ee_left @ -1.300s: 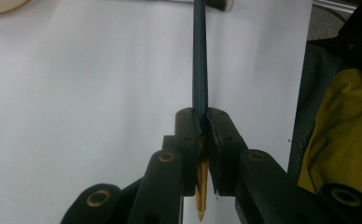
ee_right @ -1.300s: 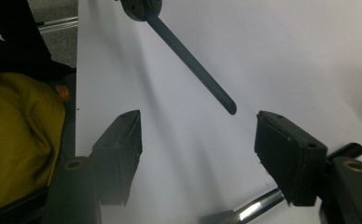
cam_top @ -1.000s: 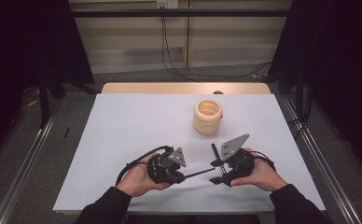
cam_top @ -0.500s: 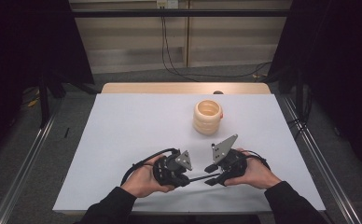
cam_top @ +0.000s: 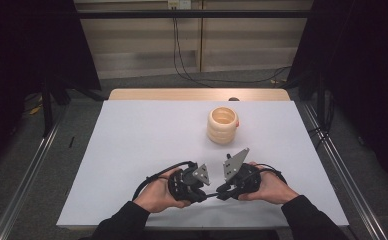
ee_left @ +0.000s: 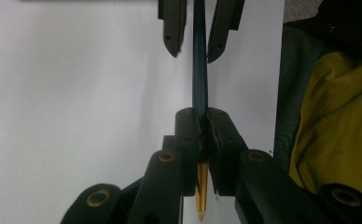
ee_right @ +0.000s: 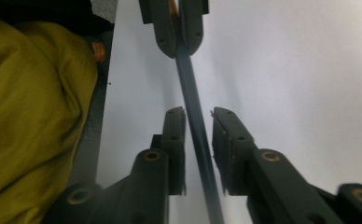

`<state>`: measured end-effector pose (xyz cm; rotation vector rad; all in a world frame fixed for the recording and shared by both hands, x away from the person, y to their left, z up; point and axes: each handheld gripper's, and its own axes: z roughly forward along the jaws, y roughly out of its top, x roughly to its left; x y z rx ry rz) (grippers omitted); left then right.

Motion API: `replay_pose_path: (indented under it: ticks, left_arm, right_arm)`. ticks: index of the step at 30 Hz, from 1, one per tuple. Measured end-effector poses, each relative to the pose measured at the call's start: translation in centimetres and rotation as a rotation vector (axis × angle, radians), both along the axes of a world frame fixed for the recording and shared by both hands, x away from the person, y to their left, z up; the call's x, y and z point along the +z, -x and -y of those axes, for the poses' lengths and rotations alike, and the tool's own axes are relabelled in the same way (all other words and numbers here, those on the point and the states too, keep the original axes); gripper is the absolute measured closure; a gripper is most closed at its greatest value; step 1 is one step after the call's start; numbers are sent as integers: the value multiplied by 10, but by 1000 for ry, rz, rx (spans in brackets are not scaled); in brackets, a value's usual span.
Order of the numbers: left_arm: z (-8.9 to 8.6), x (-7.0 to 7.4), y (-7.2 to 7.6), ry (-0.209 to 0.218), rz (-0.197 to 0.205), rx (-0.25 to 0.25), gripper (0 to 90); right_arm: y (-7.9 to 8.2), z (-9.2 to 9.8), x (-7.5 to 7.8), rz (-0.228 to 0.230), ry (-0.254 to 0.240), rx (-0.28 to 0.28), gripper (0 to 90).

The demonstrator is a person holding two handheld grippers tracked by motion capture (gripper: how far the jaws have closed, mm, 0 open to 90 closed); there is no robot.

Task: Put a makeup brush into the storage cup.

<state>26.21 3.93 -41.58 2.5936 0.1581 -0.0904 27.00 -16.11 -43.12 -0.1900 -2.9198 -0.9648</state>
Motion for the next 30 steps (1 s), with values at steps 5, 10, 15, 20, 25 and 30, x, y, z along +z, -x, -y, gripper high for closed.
replay_pose_path:
  ticks: [5,10,15,20,25,30]
  left_arm:
    - [0,0,0,1,3,-3,835]
    - [1,-1,-1,-5,10,-25,834]
    - [0,-1,-2,4,19,-32,825]
    - [-1,-1,-4,22,13,-30,816]
    - [-2,-3,-6,35,-3,-6,800]
    - [-7,-3,-10,59,-5,31,682]
  right_arm:
    - [0,-1,-2,13,3,16,809]
    - [2,-1,-3,17,12,38,828]
    - [3,-1,-3,22,10,55,843]
    - [2,1,-2,0,-2,50,845]
    - [0,3,-2,-19,-1,35,845]
    - [0,4,-1,-27,-11,26,846]
